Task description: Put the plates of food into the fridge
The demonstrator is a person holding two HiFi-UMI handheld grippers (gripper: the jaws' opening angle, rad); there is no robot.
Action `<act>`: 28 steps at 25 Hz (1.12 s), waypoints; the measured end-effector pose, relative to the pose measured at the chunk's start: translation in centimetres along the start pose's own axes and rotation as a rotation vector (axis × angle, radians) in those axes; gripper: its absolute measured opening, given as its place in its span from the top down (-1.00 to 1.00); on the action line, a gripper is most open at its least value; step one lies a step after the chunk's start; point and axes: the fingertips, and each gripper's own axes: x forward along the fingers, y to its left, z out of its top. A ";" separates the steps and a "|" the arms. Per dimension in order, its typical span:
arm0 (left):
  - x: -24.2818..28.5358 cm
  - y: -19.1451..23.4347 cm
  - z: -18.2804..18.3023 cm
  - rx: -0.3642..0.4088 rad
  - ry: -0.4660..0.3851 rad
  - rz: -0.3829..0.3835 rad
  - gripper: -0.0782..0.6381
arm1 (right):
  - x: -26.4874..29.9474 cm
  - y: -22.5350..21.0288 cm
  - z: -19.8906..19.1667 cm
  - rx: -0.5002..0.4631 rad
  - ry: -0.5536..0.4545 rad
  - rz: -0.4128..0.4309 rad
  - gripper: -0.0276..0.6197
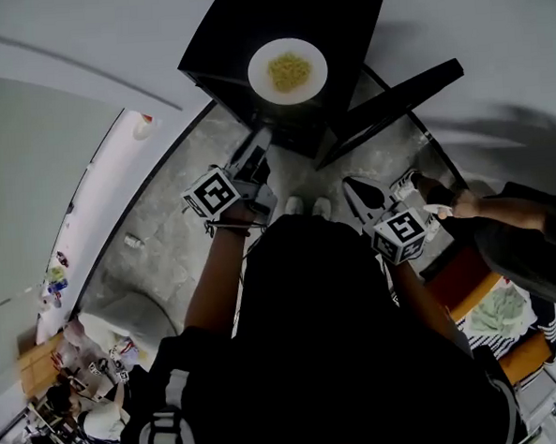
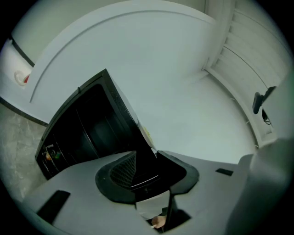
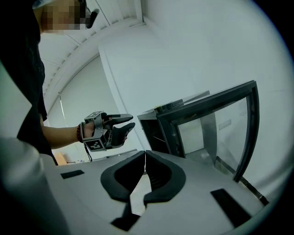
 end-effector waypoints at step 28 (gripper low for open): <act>5.7 0.2 3.1 -0.436 -0.045 -0.140 0.08 | 0.6 -0.3 0.6 0.049 -0.010 -0.075 0.84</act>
